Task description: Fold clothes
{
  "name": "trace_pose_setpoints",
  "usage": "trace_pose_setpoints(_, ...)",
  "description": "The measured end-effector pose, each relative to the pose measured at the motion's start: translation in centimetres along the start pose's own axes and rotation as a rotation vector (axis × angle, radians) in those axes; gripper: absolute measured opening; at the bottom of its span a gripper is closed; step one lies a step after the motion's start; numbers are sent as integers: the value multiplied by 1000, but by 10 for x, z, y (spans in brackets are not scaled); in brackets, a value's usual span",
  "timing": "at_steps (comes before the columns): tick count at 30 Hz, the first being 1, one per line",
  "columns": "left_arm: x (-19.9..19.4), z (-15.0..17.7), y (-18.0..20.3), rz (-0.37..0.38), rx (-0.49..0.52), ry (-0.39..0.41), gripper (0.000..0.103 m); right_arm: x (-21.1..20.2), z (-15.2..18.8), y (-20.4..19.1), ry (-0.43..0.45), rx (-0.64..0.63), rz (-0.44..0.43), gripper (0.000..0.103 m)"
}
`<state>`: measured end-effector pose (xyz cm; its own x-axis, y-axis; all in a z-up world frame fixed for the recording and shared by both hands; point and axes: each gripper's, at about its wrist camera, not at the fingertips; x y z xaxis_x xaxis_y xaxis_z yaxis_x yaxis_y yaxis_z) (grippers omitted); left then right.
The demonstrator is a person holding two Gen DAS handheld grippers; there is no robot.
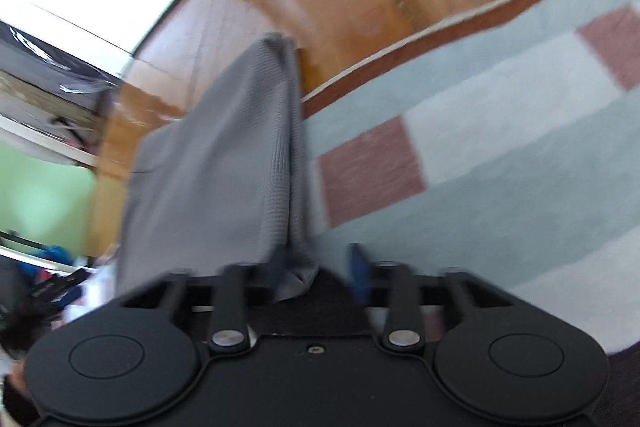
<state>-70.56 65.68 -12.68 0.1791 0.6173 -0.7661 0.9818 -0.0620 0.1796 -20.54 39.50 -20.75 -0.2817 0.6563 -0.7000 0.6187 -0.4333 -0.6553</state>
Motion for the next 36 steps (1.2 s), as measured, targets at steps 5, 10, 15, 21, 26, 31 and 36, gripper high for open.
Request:
trace_pose_setpoints(5, 24, 8, 38, 160, 84, -116, 60, 11, 13, -9, -112, 19, -79, 62)
trace_pose_setpoints(10, 44, 16, 66, 175, 229, -154, 69, 21, 23, -22, -142, 16, -107, 64)
trace_pose_setpoints(15, 60, 29, 77, 105, 320, -248, 72, 32, 10, -31, -56, 7, -103, 64)
trace_pose_setpoints(21, 64, 23, 66, 137, 245, -263, 74, 45, 9, -43, 93, -30, -74, 43)
trace_pose_setpoints(26, 61, 17, 35, 251, 49, -291, 74, 40, 16, -71, 160, -153, 60, 21)
trace_pose_setpoints(31, 68, 13, -17, 414, -268, -356, 72, 27, 19, -113, 208, -437, 101, 20)
trace_pose_setpoints(36, 60, 7, -47, 450, -403, -292, 70, 21, 14, -180, 283, -738, 148, 20)
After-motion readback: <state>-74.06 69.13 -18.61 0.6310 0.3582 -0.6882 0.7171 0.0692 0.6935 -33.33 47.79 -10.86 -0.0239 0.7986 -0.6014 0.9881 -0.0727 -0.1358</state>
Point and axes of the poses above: each gripper's, at about its wrist camera, not at the fingertips, and x roughly the way its jaws point, y to its right, z to its underside, and after that the axes turned 1 degree about y, right-handed
